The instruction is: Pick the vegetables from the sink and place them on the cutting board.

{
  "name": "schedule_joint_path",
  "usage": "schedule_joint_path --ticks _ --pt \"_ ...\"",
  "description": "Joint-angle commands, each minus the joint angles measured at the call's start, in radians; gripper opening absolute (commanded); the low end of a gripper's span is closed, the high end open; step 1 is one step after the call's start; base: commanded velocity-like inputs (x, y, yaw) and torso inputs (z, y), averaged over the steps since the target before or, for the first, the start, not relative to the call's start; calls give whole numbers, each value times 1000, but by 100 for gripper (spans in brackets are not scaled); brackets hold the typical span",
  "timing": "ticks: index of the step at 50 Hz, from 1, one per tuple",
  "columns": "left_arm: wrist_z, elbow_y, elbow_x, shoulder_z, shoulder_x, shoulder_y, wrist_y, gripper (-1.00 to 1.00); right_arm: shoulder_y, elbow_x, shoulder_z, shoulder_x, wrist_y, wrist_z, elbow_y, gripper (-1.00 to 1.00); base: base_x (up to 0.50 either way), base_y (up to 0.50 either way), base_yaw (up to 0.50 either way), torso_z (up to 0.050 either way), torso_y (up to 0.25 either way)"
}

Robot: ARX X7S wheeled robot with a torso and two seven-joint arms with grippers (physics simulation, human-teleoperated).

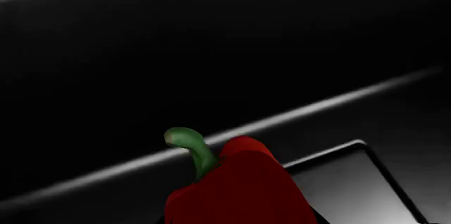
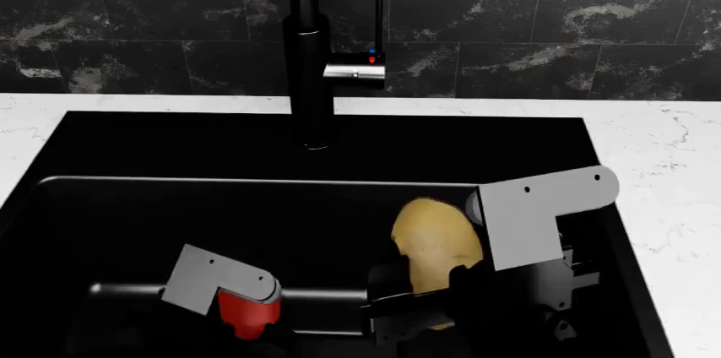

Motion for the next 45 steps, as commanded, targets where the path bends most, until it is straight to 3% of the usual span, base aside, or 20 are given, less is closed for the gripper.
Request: schedule_joint_path --ticks 1,18,45 --pt "-126 292 -68 -28 -134 -7 -20 -100 -12 -11 -3 10 -38 -10 1 -100 0 0 0 0 0" --pt "-236 561 -167 -85 -268 -70 -104 -100 -18 -6 9 13 -64 -4 3 -100 0 0 0 0 0" --pt "-361 887 -262 -187 -472 -63 -71 -100 -30 7 59 39 -153 -12 -65 -100 0 0 0 0 0"
